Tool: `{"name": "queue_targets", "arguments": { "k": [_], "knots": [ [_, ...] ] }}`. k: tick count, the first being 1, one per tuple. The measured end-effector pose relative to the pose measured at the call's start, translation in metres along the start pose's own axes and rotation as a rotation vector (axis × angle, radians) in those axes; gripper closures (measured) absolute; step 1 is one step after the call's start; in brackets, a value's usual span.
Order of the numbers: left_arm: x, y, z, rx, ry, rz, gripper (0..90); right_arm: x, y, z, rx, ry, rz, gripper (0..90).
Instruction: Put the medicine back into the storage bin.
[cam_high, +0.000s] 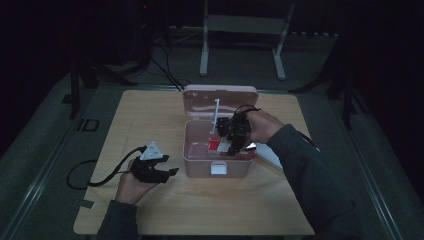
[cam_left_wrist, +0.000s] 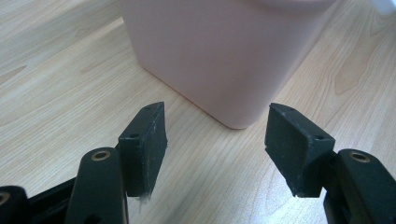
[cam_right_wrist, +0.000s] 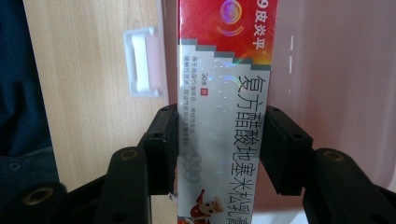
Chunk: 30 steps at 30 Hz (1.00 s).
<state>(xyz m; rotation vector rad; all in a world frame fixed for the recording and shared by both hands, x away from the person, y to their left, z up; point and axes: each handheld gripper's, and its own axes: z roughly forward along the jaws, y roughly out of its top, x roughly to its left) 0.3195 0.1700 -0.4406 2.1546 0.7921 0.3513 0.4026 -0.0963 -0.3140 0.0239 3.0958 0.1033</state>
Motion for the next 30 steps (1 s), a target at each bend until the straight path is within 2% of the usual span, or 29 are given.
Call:
{"name": "queue_targets", "arguments": {
  "k": [4,12,20,30],
  "knots": [
    [0.000,0.000,-0.001,-0.003,0.005,0.000,38.4,0.001,0.011,0.004,-0.002,0.011,-0.024,51.2],
    [0.000,-0.001,-0.001,-0.002,0.003,-0.002,38.4,0.002,0.015,0.012,0.027,0.037,-0.057,51.1],
    [0.001,-0.001,-0.001,-0.003,0.004,-0.003,38.5,0.002,0.019,0.018,0.052,0.053,-0.057,50.7],
    [0.001,-0.001,-0.001,-0.002,0.004,-0.004,38.5,0.001,0.019,0.021,0.054,0.056,-0.057,50.3]
  ]
}}
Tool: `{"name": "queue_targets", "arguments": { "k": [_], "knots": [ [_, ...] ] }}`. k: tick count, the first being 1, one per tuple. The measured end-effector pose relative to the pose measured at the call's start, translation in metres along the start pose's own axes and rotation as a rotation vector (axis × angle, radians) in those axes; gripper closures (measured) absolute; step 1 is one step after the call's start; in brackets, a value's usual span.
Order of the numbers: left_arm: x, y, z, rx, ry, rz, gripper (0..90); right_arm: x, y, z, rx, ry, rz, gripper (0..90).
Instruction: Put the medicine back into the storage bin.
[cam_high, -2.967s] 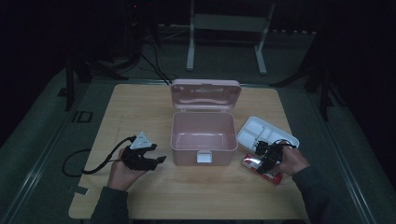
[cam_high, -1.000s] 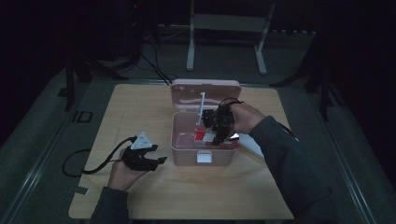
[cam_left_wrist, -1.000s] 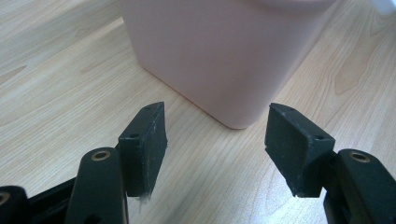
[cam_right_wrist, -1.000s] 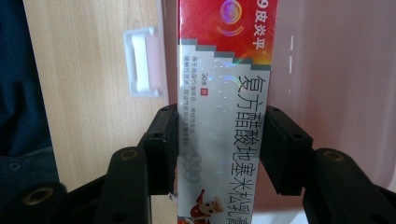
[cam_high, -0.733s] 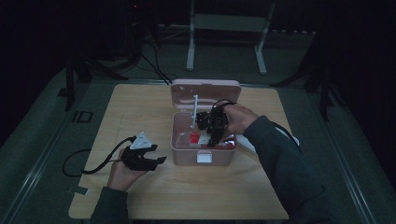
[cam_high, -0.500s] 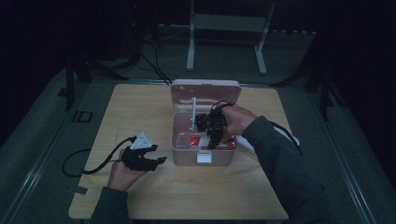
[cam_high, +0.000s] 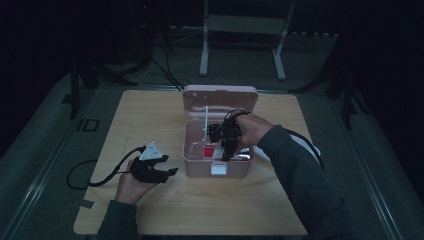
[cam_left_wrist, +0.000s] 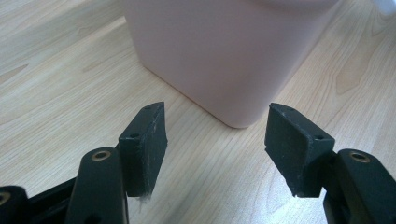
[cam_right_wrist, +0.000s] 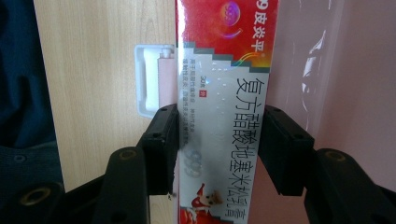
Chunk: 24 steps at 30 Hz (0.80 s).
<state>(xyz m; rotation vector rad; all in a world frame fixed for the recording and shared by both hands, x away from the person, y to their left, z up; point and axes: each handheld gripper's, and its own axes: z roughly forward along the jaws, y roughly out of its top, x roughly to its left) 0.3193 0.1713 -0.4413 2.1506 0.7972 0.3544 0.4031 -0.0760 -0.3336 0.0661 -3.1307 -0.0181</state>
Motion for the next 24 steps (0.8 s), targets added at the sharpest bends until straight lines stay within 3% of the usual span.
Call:
{"name": "queue_targets", "arguments": {
  "k": [10,14,24],
  "knots": [
    [0.000,0.000,0.001,-0.001,0.000,-0.001,38.5,0.000,0.001,0.002,0.013,0.010,0.007,48.9],
    [0.000,0.000,0.001,0.001,0.001,0.001,38.5,-0.001,0.004,0.003,0.010,0.050,0.018,43.8],
    [0.000,-0.001,-0.001,-0.003,0.003,-0.004,38.5,-0.001,-0.010,-0.008,-0.019,0.025,0.041,44.9]
  ]
}}
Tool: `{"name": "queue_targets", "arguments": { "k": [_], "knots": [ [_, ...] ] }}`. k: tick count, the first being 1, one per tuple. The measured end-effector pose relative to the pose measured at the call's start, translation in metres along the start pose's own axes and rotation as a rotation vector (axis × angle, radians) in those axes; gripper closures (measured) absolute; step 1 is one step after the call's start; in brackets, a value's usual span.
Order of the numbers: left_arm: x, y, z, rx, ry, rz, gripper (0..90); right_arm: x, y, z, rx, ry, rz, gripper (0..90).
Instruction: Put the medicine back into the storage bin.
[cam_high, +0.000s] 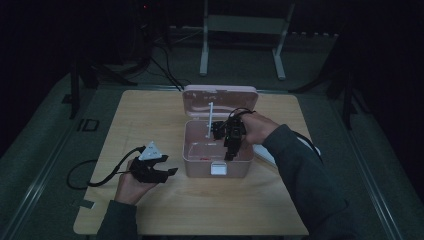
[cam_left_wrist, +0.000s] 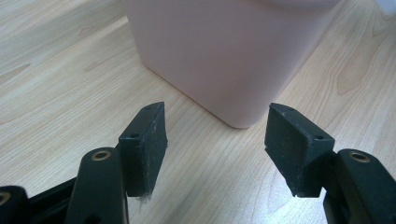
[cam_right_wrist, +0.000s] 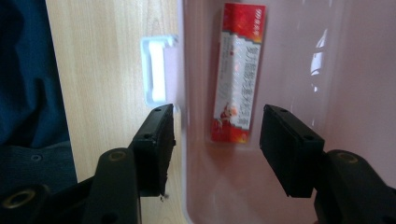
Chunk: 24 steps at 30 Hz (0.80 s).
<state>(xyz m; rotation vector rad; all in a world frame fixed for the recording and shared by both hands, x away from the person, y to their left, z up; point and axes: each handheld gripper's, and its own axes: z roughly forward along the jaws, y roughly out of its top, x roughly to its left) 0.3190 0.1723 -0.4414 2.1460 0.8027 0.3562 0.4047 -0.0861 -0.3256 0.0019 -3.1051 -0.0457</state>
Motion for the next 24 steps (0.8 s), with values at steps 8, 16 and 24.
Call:
{"name": "queue_targets", "arguments": {
  "k": [8,16,24],
  "knots": [
    [0.000,0.000,0.001,0.002,0.001,0.002,38.6,-0.002,-0.035,-0.011,-0.032,-0.026,0.067,47.2],
    [0.000,0.000,0.000,-0.003,0.002,-0.001,38.6,-0.005,-0.073,-0.019,-0.082,-0.050,0.147,46.9],
    [0.000,0.000,0.000,0.002,0.003,0.003,38.7,-0.012,-0.113,-0.021,-0.097,-0.066,0.244,46.9]
  ]
}}
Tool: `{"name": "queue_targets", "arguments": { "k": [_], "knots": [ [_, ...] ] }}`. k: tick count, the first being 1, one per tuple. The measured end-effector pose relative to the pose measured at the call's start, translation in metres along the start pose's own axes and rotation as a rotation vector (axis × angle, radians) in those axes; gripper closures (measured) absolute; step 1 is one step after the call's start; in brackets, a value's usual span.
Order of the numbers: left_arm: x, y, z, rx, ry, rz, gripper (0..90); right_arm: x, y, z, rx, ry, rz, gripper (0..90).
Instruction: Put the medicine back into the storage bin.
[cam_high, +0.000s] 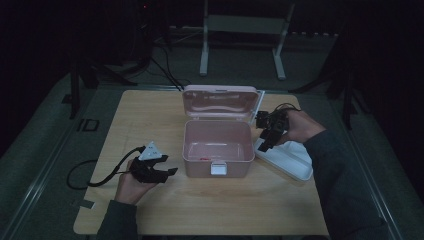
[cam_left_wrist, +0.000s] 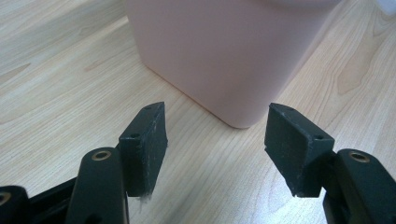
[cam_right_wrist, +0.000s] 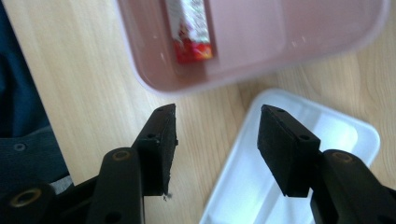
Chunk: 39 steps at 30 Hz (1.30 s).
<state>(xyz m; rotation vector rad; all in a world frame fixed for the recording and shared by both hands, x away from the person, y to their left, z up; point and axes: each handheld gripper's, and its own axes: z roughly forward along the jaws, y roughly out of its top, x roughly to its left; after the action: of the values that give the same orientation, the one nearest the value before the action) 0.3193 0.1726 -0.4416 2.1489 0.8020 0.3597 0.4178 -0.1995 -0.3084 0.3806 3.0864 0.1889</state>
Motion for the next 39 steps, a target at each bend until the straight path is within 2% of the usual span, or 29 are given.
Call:
{"name": "queue_targets", "arguments": {
  "k": [4,10,19,23,28,33,39],
  "knots": [
    [0.000,0.000,0.000,-0.001,0.000,-0.001,38.7,-0.009,-0.016,-0.001,-0.009,-0.006,0.052,46.9],
    [0.000,0.000,0.000,0.003,-0.001,-0.002,38.7,-0.022,-0.037,0.004,0.006,-0.023,0.105,46.3],
    [0.000,-0.001,0.002,0.007,-0.005,-0.002,38.6,-0.040,-0.062,0.030,0.003,-0.015,0.177,47.7],
    [0.000,-0.001,0.003,0.009,-0.006,-0.001,38.6,-0.046,-0.072,0.042,0.018,-0.025,0.189,52.2],
    [0.000,-0.001,0.003,0.010,-0.006,-0.001,38.7,-0.053,-0.083,0.054,0.009,-0.029,0.213,57.5],
    [0.000,-0.001,0.003,0.009,-0.006,0.000,38.7,-0.059,-0.092,0.069,0.046,-0.011,0.219,55.5],
    [0.000,-0.001,0.003,0.008,-0.007,-0.004,38.6,-0.069,-0.104,0.083,0.068,-0.016,0.270,57.4]
  ]
}}
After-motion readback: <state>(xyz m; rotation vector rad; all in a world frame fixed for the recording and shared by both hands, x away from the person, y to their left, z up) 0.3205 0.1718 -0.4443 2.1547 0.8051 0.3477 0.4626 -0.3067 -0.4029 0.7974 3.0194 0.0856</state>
